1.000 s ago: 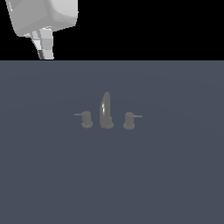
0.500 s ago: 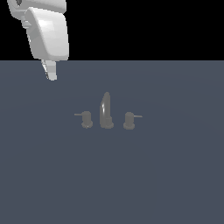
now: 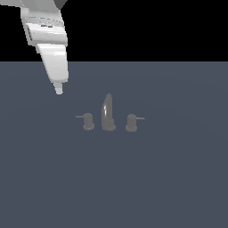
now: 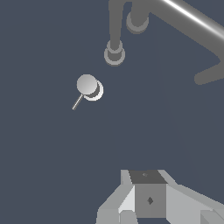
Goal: Turn on the faucet by rotating a designated handle.
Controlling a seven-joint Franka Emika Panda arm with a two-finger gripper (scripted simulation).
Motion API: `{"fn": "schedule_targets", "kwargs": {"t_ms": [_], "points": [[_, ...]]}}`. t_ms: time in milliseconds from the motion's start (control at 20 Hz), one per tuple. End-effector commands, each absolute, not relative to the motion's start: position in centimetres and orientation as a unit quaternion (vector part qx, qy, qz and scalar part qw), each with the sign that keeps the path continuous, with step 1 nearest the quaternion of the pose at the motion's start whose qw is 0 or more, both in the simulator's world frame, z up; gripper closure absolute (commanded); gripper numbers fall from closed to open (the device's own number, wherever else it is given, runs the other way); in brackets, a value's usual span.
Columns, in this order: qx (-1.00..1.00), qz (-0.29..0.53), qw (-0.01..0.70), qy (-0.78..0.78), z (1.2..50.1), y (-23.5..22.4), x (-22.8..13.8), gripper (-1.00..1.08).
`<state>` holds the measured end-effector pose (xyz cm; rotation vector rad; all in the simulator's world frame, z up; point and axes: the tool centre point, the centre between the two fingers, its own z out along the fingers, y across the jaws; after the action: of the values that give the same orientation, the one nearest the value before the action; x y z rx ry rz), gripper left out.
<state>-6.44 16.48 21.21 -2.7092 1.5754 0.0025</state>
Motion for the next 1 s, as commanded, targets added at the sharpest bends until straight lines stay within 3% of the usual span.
{"fn": "schedule_targets", "kwargs": {"t_ms": [0, 950], "points": [[-0.854, 0.001, 0.004, 0.521, 20.1, 16.6, -5.4, 1.08], [-0.738, -0.002, -0.001, 0.675, 9.9, 15.7, 4.5, 1.08]]}}
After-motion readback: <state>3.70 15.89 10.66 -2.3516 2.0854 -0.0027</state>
